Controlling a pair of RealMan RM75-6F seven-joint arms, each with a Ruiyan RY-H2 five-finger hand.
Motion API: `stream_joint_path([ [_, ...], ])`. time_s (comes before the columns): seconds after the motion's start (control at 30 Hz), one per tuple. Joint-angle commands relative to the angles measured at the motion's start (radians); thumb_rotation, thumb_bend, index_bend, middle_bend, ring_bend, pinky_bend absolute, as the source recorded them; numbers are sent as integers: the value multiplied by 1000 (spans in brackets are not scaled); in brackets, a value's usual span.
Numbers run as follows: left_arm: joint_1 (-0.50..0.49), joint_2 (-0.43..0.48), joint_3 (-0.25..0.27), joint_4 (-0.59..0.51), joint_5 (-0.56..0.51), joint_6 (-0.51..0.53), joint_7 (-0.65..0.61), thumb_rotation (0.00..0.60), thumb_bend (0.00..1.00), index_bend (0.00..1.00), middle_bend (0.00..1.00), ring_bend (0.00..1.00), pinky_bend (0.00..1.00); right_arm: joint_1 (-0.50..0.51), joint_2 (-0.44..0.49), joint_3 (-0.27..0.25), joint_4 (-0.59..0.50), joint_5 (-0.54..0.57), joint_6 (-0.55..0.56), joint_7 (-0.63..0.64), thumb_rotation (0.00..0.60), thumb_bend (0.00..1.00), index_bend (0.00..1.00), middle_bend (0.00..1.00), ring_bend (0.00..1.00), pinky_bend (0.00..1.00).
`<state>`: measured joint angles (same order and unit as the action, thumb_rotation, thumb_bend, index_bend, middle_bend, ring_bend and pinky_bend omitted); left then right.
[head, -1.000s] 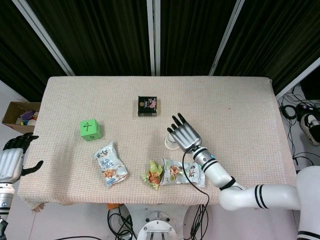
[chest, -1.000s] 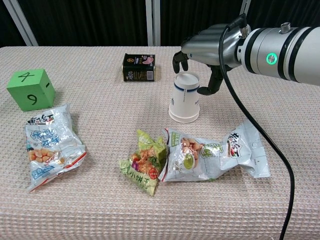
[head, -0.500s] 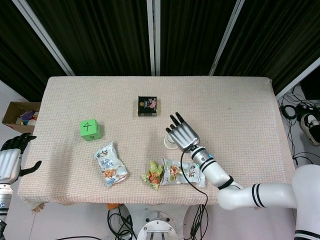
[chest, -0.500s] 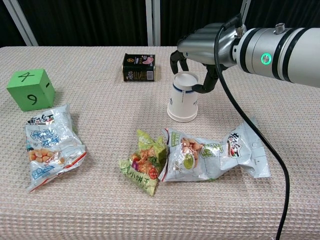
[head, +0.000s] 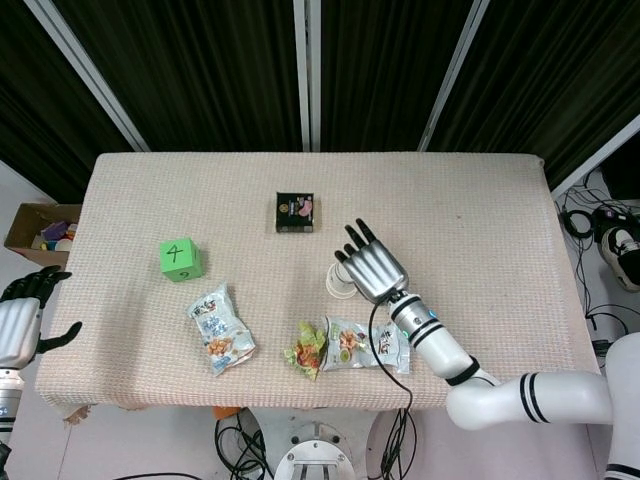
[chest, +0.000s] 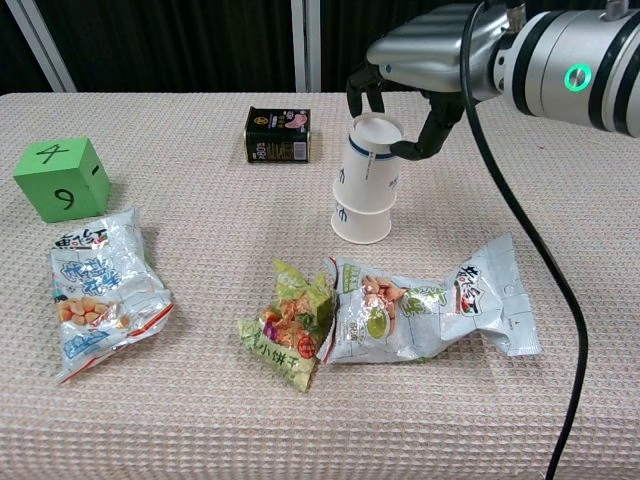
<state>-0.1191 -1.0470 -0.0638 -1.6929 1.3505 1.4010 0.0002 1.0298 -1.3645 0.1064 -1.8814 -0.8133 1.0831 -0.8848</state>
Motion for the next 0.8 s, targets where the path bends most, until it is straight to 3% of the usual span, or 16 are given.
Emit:
stream_joint_path([
  [0.03,1,1,0,-3,2,2,2,600,217,217,134,132,161,-44,77,5,-80,-59,53,50,600,381,359,403,49,11],
  [0.2,2,1,-1,-4,7,4,2,600,218,216,134,131,161,-130,196,-3,-154,-137,128,135,600,380,358,403,51,12],
  [0.37,0,-3,1,-5,13,-1,5,600,217,216,134,132,161,-199,263,-30,-129,-148,121,226,600,380,359,401,51,12],
  [0.6,-5,-10,3,-8,20,-12,6,600,217,216,134,131,161,-219,192,-66,7,-132,18,281,600,381,359,395,51,13],
  [0.8,1,-8,7,-8,20,-9,3,600,218,217,134,131,161,-213,105,-59,110,-125,-35,301,600,381,359,387,51,12],
])
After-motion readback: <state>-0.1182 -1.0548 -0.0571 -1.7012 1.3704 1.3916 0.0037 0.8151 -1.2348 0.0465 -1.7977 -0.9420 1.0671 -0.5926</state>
